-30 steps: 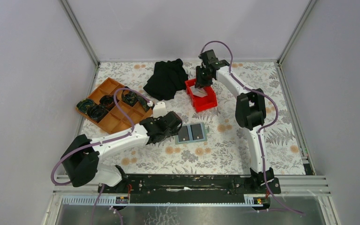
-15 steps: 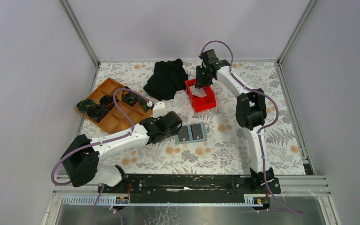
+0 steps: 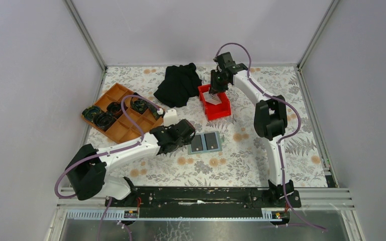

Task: Put the credit cards into the card holder
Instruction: Pick up the credit card from the storage box.

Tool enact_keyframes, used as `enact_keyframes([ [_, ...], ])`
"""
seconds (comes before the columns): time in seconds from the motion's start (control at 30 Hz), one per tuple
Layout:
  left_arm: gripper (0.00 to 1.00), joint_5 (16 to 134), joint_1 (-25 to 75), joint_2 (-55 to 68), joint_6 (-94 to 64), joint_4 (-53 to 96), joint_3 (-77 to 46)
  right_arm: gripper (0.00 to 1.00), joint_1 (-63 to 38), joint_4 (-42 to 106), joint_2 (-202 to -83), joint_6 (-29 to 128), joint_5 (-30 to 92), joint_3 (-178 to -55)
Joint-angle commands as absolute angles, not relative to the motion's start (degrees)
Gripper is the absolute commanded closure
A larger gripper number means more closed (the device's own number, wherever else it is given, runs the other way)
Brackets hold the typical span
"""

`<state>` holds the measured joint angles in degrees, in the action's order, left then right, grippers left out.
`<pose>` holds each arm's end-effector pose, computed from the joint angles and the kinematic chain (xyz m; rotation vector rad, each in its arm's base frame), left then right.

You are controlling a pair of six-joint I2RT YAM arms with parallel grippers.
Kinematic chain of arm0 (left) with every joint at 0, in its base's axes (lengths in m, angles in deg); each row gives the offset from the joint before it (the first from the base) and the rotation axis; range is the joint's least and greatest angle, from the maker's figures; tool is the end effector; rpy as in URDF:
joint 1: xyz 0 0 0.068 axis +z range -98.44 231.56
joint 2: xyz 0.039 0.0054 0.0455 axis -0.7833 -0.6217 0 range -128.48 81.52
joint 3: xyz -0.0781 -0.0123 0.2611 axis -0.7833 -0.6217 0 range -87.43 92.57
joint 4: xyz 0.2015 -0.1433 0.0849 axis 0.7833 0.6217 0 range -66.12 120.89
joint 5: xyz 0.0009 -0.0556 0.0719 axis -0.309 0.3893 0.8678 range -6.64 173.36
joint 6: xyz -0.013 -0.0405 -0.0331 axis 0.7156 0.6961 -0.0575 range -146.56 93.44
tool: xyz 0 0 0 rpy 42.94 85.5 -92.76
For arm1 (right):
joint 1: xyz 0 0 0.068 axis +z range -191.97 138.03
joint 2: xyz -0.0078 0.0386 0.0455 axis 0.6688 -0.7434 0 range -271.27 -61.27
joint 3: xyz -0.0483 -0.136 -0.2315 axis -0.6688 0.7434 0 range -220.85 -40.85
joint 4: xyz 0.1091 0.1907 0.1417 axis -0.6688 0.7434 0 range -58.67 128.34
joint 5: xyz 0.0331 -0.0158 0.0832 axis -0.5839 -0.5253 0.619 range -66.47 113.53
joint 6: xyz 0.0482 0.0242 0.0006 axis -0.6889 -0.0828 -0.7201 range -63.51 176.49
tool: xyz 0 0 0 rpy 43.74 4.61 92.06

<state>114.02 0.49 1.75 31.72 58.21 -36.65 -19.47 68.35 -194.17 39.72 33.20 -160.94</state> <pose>0.1796 -0.1936 0.2135 -0.3124 2.4293 -0.0857 0.4802 0.2055 0.2277 -0.2015 2.4825 0.5044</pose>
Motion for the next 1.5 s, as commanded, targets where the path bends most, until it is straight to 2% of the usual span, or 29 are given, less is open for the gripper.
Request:
enact_keyframes([
  [0.0, 0.18, 115.1, 0.3, 1.8, 32.4, 58.9, -37.0, 0.69, -19.1, 68.4, -189.5, 38.5, 36.0, -161.1],
  [0.67, 0.18, 114.6, 0.3, 2.8, 32.7, 58.5, -38.4, 0.66, -18.1, 68.7, -190.5, 37.5, 36.9, -160.7],
  [1.07, 0.18, 114.4, 0.3, 3.6, 32.8, 58.5, -38.7, 0.78, -17.8, 70.0, -189.5, 38.5, 34.5, -160.5],
  [1.33, 0.19, 114.3, 0.2, 4.4, 33.2, 58.5, -38.8, 0.81, -16.5, 73.4, -186.5, 41.8, 24.1, -160.6],
  [1.47, 0.19, 114.5, 0.2, 4.7, 33.0, 58.5, -38.0, 0.89, -15.7, 74.9, -185.2, 43.2, 18.6, -159.8],
])
